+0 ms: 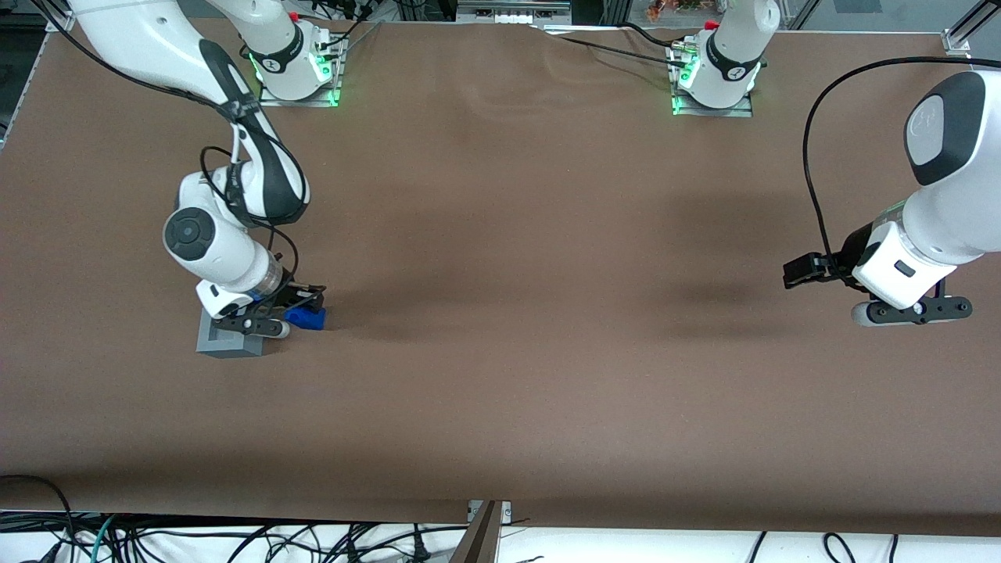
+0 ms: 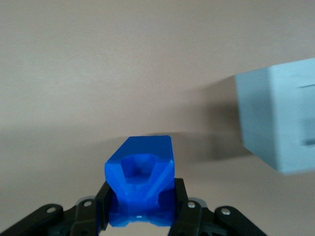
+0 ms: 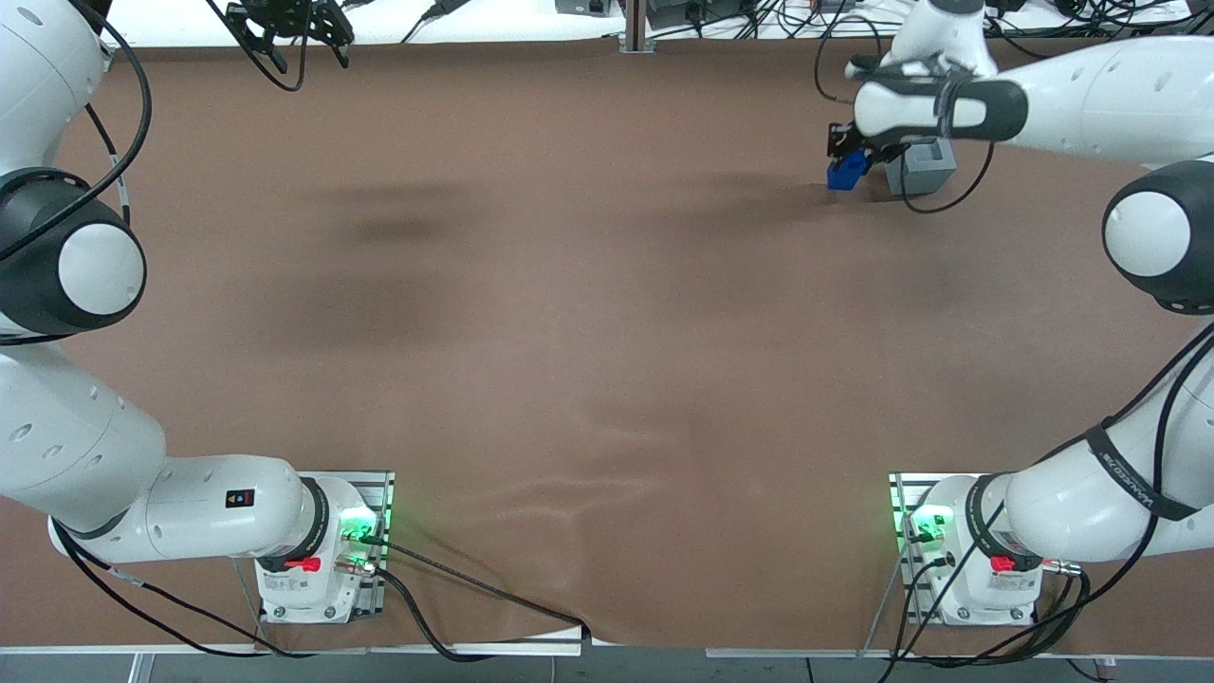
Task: Insert blue part into gray base with right arm
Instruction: 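Carry the blue part over the gray base's opening, then lower the blue part into the gray base's square opening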
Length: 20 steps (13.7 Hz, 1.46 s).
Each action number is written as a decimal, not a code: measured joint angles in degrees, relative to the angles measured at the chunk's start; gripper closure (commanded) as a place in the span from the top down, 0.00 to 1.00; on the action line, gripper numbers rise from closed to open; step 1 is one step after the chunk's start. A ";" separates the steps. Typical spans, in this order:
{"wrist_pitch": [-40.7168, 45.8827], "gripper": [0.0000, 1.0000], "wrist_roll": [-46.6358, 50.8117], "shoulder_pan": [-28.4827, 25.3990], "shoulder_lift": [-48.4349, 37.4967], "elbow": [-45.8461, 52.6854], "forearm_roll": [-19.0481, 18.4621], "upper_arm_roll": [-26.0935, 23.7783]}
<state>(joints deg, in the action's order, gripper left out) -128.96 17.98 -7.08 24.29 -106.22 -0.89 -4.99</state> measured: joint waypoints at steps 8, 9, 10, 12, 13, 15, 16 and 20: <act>17.90 0.00 -30.10 4.95 -2.85 10.40 3.27 8.70; 17.37 0.00 -31.76 5.61 -1.83 10.48 3.50 9.23; 16.92 0.00 -32.65 5.94 -0.82 10.82 3.55 9.41; 15.61 0.00 -33.87 6.12 1.21 12.02 3.56 9.45; 14.81 0.00 -34.00 6.15 2.01 12.44 3.56 9.52; 13.33 0.00 -33.59 6.23 3.24 12.71 3.59 9.64; 12.99 0.00 -32.88 6.25 3.72 12.72 3.62 9.70; 12.54 0.00 -30.82 6.25 4.52 12.75 3.66 9.71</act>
<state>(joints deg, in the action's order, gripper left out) -116.42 -12.84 -0.83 28.81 -93.46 2.76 4.72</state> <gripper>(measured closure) 0.489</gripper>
